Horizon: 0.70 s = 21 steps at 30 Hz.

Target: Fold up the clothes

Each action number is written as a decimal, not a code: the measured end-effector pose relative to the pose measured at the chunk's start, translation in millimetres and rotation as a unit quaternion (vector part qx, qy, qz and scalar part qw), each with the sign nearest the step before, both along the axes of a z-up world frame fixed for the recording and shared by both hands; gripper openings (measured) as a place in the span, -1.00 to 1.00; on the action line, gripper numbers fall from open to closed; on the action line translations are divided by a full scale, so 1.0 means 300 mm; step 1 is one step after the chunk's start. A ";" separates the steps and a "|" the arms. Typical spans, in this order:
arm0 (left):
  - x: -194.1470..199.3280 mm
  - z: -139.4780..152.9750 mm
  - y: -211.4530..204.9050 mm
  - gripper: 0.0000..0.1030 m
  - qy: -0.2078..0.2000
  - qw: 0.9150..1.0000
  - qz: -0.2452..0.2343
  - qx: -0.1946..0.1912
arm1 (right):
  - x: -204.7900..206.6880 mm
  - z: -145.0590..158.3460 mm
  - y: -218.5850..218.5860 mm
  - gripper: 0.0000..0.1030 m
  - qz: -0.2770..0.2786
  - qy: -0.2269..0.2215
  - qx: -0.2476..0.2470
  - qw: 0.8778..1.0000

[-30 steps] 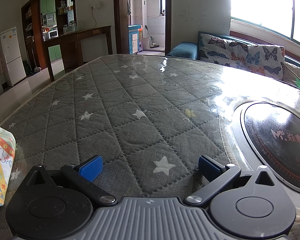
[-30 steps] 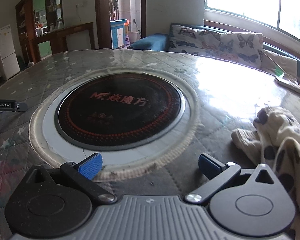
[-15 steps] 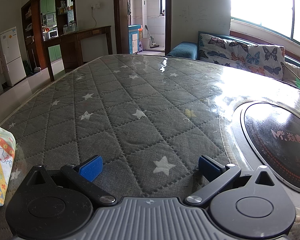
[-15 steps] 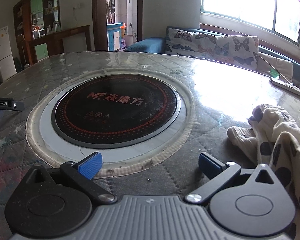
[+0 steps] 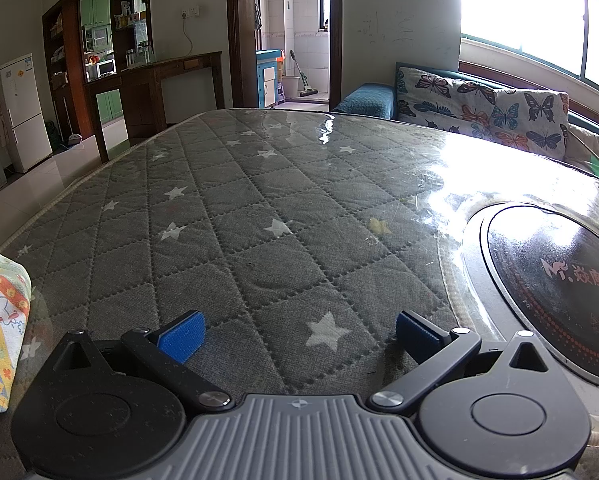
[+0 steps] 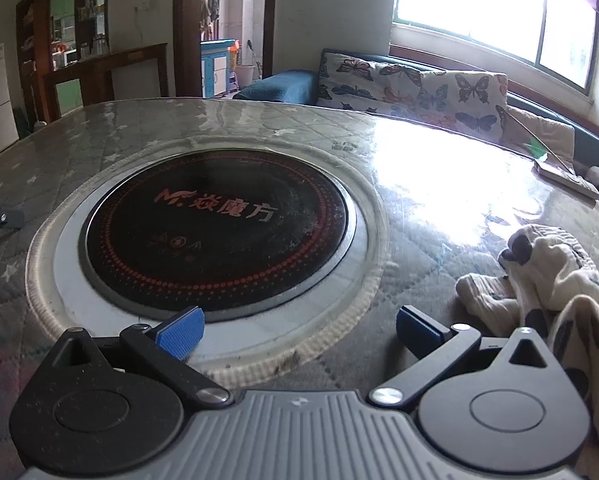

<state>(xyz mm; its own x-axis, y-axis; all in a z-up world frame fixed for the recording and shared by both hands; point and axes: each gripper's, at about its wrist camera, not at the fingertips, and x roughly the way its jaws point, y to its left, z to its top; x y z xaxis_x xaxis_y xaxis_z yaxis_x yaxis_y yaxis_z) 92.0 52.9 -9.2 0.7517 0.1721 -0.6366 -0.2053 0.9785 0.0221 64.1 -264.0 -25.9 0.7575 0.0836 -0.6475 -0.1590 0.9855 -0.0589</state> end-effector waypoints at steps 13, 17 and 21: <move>0.000 0.000 0.000 1.00 0.000 1.000 0.000 0.000 | 0.032 -0.004 0.004 1.00 -0.005 -0.003 0.006 1.000; 0.000 0.000 0.000 1.00 0.000 1.000 0.000 0.000 | 0.030 -0.006 0.001 1.00 -0.005 -0.003 0.008 1.000; 0.000 0.000 0.000 1.00 0.000 1.000 0.000 0.000 | 0.029 -0.007 0.000 1.00 -0.005 -0.003 0.007 1.000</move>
<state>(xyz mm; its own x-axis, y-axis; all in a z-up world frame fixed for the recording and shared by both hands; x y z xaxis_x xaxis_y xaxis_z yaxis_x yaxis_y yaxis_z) 92.0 52.9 -9.2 0.7518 0.1721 -0.6366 -0.2053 0.9785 0.0221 72.9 -263.8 -27.9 0.7625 0.0853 -0.6414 -0.1485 0.9879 -0.0451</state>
